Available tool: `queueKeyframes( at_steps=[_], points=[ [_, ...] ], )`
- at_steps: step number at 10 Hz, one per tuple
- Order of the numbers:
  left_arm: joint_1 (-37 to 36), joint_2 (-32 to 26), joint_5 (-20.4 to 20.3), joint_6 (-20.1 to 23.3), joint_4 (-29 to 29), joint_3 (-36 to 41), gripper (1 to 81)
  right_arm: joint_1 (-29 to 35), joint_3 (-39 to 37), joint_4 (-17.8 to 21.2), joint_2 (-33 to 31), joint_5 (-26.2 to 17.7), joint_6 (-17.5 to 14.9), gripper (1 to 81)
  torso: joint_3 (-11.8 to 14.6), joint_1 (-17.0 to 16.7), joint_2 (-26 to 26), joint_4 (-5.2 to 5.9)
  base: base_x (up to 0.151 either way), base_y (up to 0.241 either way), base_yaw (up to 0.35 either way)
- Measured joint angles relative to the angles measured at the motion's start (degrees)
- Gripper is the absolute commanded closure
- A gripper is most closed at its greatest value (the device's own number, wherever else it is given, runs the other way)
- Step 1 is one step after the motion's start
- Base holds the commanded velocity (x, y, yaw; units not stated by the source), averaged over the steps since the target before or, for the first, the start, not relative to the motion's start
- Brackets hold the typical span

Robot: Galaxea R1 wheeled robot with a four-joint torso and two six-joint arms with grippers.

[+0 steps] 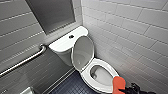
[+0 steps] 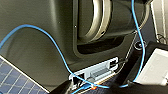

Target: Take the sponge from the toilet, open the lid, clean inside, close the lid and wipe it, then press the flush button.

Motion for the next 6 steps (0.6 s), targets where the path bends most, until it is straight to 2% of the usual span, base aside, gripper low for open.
queueKeyframes(
  at_steps=[3, 6],
  points=[
    [0.02, 1.24, -0.30, 0.02, 0.00, -0.50, 1.0, 4.66, -0.17, 0.22, 1.12, -2.90, 0.48, 81.1, 0.07, 0.00, 0.00, 0.00, 0.000, 0.000, 0.000],
    [0.00, 2.91, -0.35, 0.02, -0.04, -3.74, 1.0, 9.79, -3.75, 0.22, 7.66, -6.62, 1.40, 81.1, 0.07, 0.00, 0.00, 0.00, 0.000, 0.000, 0.000]
  ],
)
